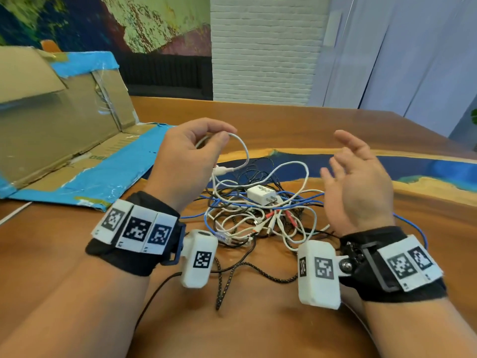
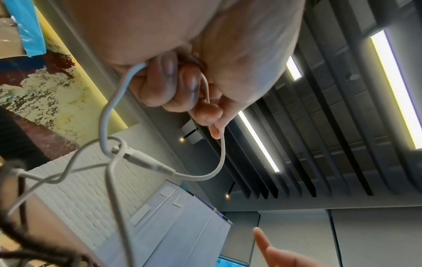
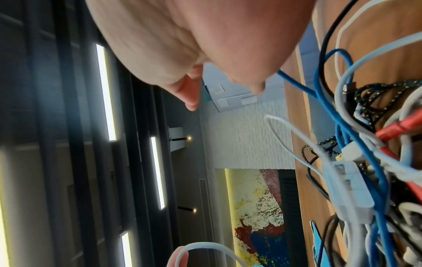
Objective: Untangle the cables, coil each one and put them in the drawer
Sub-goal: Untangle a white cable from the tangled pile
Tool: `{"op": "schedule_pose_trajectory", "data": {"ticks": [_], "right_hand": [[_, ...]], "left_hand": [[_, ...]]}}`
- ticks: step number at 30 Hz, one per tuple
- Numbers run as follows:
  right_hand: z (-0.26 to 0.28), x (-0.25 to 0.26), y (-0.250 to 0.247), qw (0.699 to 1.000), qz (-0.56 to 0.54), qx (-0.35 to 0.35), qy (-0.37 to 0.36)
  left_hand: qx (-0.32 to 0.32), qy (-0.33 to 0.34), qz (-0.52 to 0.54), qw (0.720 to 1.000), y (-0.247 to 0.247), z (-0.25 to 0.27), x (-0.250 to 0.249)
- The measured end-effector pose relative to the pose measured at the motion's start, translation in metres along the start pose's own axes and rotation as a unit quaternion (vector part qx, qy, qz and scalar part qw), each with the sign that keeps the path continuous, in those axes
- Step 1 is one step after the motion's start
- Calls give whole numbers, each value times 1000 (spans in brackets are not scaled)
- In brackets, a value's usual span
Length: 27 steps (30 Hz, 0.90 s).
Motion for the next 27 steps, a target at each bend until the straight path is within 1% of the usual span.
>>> {"op": "schedule_pose_trajectory", "data": {"ticks": [1,2,3,4,5,7,8,9,10,11,13,15,18,20,21,23,25,27], "right_hand": [[1,5,-2,999,-20,-25,-30],[2,8,0,998,-46,-20,-43],[5,7,5,996,-78,16,-34],[9,5,14,992,-104,77,-6],[16,1,25,983,-106,149,31],[35,-14,44,957,-33,276,80],[44,-21,49,943,9,323,81],[51,-24,53,934,36,348,73],[54,-23,54,933,34,352,68],[52,-19,52,939,12,337,70],[40,-8,43,956,-59,276,84],[24,3,29,965,-118,217,86],[7,11,13,966,-187,161,79],[3,12,9,963,-219,136,81],[1,11,9,964,-220,125,82],[1,6,10,972,-182,123,78],[4,0,14,980,-103,152,73],[12,-7,20,979,-20,191,72]], "left_hand": [[2,4,-4,1000,-1,0,-1],[7,10,-4,1000,0,0,-2],[17,16,-2,1000,3,2,-5],[30,25,1,999,7,4,-9],[46,33,6,998,12,8,-14],[77,42,13,996,21,14,-19],[91,42,14,995,23,16,-19],[103,38,11,994,24,17,-19],[110,31,7,993,23,17,-17],[117,18,0,993,19,15,-13],[110,-13,-26,994,8,8,-2],[79,-40,-60,994,-4,0,10],[55,-63,-108,991,-8,-4,22],[57,-69,-105,990,-4,-2,25],[57,-62,-105,991,-1,-1,23],[57,-35,-126,990,3,0,17],[53,-11,-140,989,4,1,10],[36,-12,-128,991,2,1,8]]}}
Point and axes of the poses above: each hand's wrist, its own z-axis away from the middle knuckle, its own y-axis out of the palm, x = y × z, the point moved 6 cm from there along -z, towards the middle knuckle, and after that the axes turned 8 degrees about -x, right-handed, at the moved point
